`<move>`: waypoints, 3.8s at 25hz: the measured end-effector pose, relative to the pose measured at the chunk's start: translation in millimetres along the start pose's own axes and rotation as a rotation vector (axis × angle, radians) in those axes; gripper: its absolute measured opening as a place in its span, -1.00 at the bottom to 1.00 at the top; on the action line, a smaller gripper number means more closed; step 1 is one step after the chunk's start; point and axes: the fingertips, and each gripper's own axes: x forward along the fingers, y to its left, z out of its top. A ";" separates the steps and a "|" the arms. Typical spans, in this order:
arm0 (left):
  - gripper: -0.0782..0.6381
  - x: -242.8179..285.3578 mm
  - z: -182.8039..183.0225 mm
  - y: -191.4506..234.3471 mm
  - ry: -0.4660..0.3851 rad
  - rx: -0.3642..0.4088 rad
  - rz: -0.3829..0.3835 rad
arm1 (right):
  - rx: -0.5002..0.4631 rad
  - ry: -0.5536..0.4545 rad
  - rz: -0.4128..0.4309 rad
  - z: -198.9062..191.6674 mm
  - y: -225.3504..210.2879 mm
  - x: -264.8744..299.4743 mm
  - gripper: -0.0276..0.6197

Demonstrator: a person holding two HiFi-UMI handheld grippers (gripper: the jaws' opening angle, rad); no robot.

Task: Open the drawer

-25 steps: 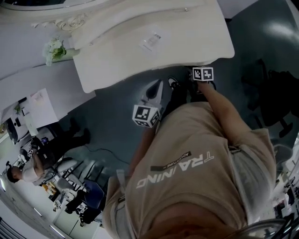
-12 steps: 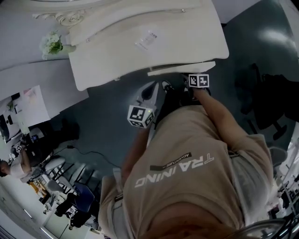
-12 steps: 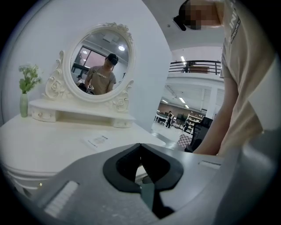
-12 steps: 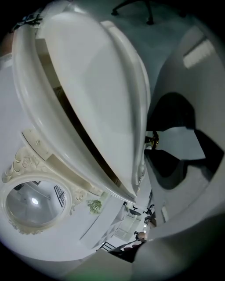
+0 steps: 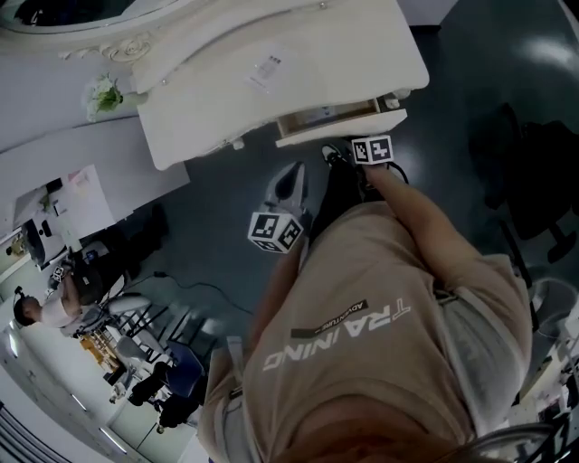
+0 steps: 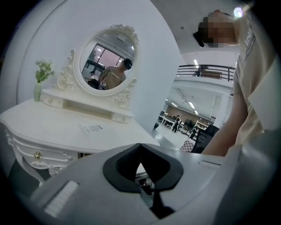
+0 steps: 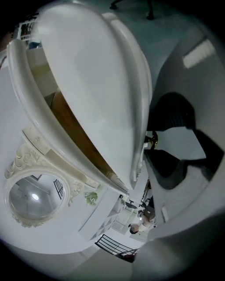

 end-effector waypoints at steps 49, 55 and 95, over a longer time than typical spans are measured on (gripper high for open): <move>-0.76 -131.4 -61.3 -47.0 -0.007 0.046 -0.049 | -0.061 0.024 -0.063 -137.1 12.3 -55.4 -0.81; -0.76 -108.0 -67.4 -70.3 -0.003 0.058 -0.032 | -0.270 0.004 0.106 -139.8 25.8 -90.5 -0.82; -0.76 -231.1 114.9 -116.5 -0.316 0.386 -0.033 | -1.006 -0.782 0.060 -16.0 341.4 -424.1 -0.91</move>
